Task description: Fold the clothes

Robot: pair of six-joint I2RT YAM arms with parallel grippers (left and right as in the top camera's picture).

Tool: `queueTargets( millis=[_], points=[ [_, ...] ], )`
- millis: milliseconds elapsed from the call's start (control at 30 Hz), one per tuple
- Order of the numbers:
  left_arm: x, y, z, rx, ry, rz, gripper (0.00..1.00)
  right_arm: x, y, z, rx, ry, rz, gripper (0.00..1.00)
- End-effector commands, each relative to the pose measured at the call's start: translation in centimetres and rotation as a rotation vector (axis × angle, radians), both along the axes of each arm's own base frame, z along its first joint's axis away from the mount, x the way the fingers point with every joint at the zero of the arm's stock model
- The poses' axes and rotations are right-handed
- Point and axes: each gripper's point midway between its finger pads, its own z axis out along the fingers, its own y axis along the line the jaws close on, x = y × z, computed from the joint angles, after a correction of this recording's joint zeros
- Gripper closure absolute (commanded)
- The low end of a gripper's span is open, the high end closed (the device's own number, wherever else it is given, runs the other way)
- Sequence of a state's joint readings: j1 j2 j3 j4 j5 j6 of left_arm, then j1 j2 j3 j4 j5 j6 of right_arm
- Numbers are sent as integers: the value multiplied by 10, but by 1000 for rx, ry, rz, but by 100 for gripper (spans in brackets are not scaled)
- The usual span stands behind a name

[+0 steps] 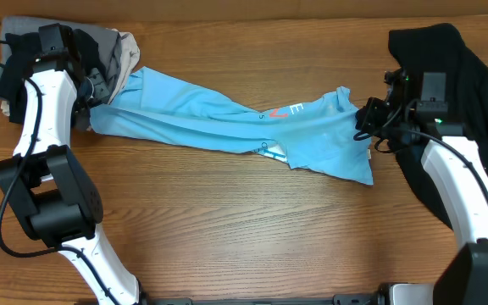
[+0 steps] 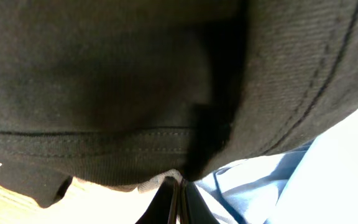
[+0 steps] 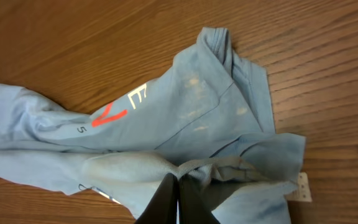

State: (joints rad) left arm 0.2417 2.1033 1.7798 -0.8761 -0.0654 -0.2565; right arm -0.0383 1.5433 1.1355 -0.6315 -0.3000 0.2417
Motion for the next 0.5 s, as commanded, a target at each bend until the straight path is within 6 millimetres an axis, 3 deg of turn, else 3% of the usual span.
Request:
queueTargets(
  millis=[0,100,133,167,267,300,400,467],
  points=[
    [9,-5,2,12,-16,-2,96,13,8,-12,5,12,27,96],
    [12,-8,-3,11,-16,-8,95,22,10,-24,5,15,32,96],
    [15,-8,-4,12,-22,-10,90,25,9,-28,4,13,31,96],
    [17,-9,-6,13,-28,-12,78,27,9,-31,4,11,31,87],
    [22,-11,-11,16,-33,-22,35,31,9,-35,4,11,30,44],
    [21,-11,-12,18,-26,-34,25,31,8,-35,5,12,28,36],
    [4,-13,-10,22,42,-83,0,23,8,-21,12,30,29,25],
    [-8,-15,-12,9,94,-147,0,16,8,-12,7,44,36,24]
  ],
)
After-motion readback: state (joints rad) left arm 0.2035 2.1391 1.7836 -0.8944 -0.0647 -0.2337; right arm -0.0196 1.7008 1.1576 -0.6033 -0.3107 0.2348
